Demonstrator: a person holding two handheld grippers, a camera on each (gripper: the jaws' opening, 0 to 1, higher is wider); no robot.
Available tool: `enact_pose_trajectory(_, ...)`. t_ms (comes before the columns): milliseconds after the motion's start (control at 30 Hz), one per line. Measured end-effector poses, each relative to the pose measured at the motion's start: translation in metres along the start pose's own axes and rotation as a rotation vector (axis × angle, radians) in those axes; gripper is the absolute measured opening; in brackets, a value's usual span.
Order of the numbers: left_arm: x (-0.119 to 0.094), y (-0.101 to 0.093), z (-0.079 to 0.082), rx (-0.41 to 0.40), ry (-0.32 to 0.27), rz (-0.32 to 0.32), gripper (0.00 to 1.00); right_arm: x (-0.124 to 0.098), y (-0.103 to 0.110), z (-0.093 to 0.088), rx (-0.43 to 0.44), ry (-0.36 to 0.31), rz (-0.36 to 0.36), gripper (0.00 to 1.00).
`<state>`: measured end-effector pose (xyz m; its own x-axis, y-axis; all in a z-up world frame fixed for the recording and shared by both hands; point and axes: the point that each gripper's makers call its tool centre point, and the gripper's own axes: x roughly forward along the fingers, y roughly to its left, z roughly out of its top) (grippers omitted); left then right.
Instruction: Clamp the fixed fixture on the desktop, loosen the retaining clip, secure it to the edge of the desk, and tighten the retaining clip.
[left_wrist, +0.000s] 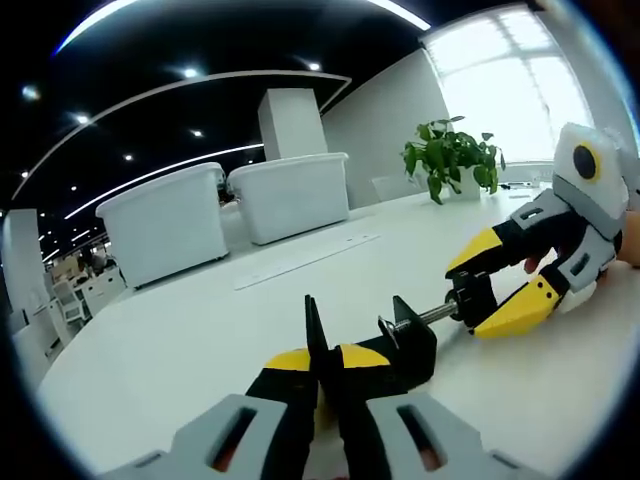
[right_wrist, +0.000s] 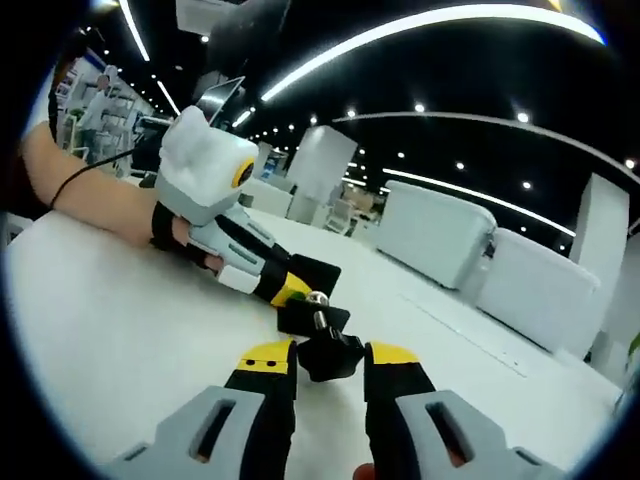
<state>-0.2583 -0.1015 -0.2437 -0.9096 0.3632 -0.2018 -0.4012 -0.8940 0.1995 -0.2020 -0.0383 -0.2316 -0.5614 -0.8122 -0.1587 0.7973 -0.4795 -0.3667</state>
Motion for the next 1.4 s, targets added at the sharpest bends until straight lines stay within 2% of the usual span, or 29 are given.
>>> enact_pose_trajectory(67,0.000,0.000,0.000,0.003,0.000,-0.002,0.07,-0.001,0.002,-0.007,0.066,0.060,0.004,0.27)
enact_pose_trajectory(167,0.000,-0.001,0.000,0.001,0.001,-0.004,0.07,-0.001,0.004,-0.004,0.084,0.040,0.022,0.33)
enact_pose_trajectory(233,0.000,-0.001,0.000,0.001,0.001,-0.004,0.07,-0.003,0.006,-0.002,0.172,0.028,0.046,0.35)
enact_pose_trajectory(267,0.000,-0.001,0.000,0.001,0.001,-0.004,0.07,-0.003,-0.006,-0.001,0.241,0.023,0.044,0.37)
enact_pose_trajectory(400,0.000,-0.001,0.000,0.001,0.001,-0.006,0.07,-0.002,-0.018,0.007,0.389,-0.017,0.027,0.33)
enact_pose_trajectory(567,0.000,-0.001,0.000,0.002,0.000,-0.013,0.07,0.005,-0.025,-0.003,0.409,0.030,-0.005,0.27)
enact_pose_trajectory(733,0.001,-0.002,0.000,-0.002,0.001,-0.018,0.07,0.006,-0.030,-0.003,0.433,0.023,0.003,0.22)
enact_pose_trajectory(867,0.001,-0.002,0.000,-0.003,0.001,-0.020,0.07,0.008,-0.032,-0.004,0.414,0.016,0.007,0.21)
enact_pose_trajectory(967,0.002,-0.001,0.000,-0.005,0.002,-0.021,0.07,0.009,-0.033,-0.003,0.361,0.005,0.009,0.21)
enact_pose_trajectory(1100,0.002,0.000,0.000,-0.004,0.002,-0.019,0.07,0.008,-0.029,0.000,0.195,-0.025,-0.001,0.21)
enact_pose_trajectory(1233,0.002,0.000,0.000,-0.005,0.002,-0.016,0.07,0.009,-0.027,0.001,0.075,-0.032,-0.015,0.21)
enact_pose_trajectory(1367,0.002,0.000,0.000,-0.005,0.002,-0.016,0.07,0.010,-0.026,0.004,-0.084,-0.032,-0.030,0.21)
enact_pose_trajectory(1400,0.002,0.000,0.000,-0.006,0.002,-0.015,0.07,0.010,-0.023,0.003,-0.080,-0.029,-0.034,0.21)
